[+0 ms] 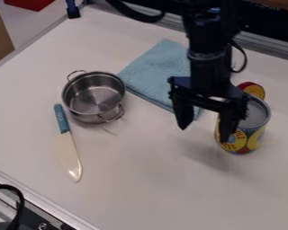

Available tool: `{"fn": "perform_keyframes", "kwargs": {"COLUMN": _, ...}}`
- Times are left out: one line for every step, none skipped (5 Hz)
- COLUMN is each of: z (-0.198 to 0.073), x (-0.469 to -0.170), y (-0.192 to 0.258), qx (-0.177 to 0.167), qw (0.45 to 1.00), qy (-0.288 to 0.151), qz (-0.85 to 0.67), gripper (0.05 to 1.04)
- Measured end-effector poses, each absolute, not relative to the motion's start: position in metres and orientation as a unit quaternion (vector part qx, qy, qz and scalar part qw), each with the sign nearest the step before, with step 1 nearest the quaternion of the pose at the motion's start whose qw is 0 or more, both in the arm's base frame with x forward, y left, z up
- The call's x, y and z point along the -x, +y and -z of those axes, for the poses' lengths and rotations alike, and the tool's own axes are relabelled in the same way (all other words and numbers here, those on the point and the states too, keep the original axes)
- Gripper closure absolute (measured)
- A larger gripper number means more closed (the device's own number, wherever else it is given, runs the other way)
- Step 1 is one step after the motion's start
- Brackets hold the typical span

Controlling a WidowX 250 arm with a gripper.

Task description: Moved the can to the upper right

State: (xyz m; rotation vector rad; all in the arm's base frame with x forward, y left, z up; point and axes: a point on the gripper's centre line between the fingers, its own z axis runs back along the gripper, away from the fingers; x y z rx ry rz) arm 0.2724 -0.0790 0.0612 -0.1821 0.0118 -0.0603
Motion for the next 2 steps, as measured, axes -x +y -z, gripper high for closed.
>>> {"fn": "perform_keyframes", "kwargs": {"z": -0.078, "x": -0.291, "y": -0.046, "qx": 0.089, "qw": 0.996, "qy": -0.004, "qz": -0.013, "gripper": 0.086}}
{"fn": "perform_keyframes", "kwargs": {"z": -0.082, "x": -0.325, "y": -0.012, "qx": 0.073, "qw": 0.987, "qy": -0.084, "qz": -0.117, "gripper": 0.086}}
